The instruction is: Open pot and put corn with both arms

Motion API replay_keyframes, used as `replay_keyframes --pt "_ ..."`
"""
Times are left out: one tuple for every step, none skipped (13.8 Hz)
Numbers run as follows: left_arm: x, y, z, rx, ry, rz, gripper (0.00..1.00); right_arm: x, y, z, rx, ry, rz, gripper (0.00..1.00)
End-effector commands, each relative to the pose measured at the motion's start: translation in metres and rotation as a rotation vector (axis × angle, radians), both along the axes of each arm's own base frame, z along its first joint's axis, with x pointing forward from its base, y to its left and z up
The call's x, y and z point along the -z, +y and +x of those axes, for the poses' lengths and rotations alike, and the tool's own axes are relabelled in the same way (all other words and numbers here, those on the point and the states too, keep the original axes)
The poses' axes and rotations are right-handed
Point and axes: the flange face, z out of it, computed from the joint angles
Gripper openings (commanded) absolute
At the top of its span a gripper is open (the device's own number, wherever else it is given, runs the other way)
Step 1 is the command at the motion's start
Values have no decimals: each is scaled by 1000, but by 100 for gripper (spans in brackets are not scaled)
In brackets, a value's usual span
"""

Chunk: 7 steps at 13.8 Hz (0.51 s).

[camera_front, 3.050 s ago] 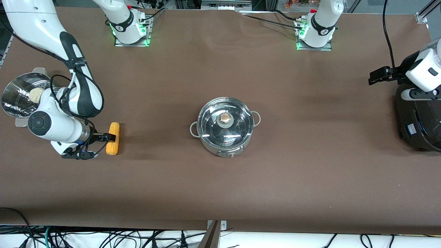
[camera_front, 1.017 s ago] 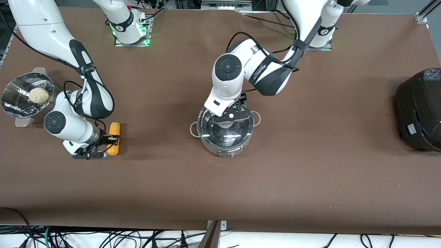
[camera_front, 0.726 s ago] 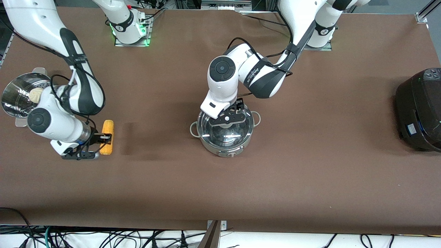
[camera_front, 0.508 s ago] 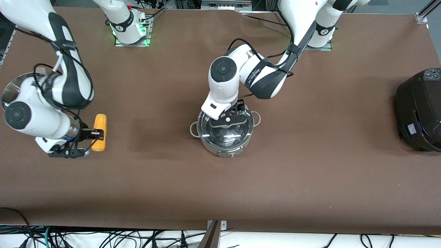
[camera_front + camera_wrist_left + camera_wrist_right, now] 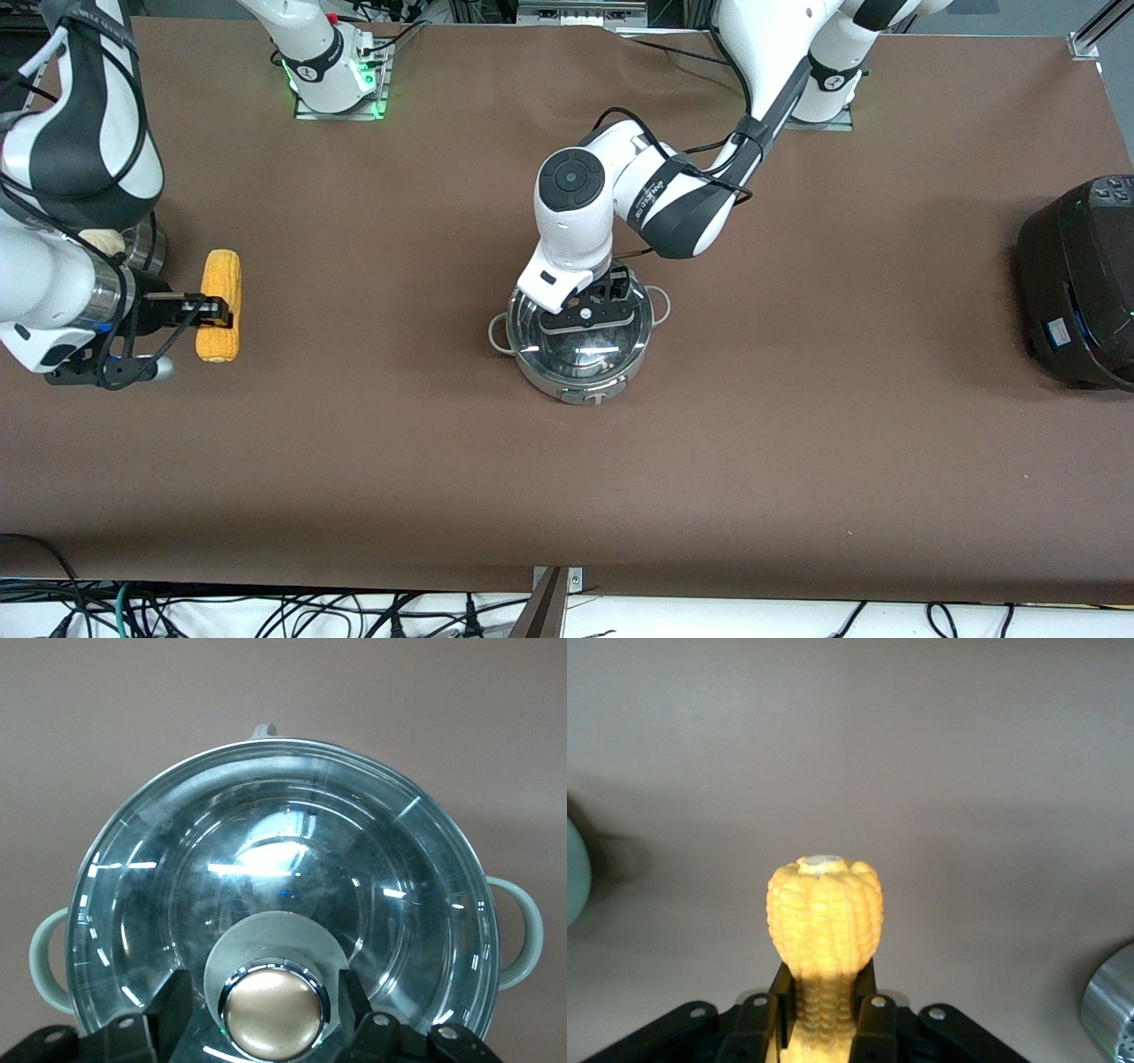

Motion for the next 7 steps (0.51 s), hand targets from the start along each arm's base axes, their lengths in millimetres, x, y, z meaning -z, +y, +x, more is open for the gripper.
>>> replay_keyframes --pt "-3 -6 3 9 -35 14 74 -16 19 -6 -21 11 21 0" --pt "-3 -5 4 8 -35 14 70 -17 32 -7 -16 11 25 0" --pt "-3 -5 4 8 -35 14 65 -17 39 -8 -10 13 25 0" --pt "-3 -5 4 8 -33 15 59 -18 46 -9 -12 10 29 0" --pt "-2 -5 3 8 -32 16 58 -19 52 -10 -20 11 33 0" --pt "-1 -5 2 8 -31 17 51 -19 54 -10 -23 11 33 0" --pt "0 -5 2 10 -29 19 40 -19 57 -11 -28 9 33 0"
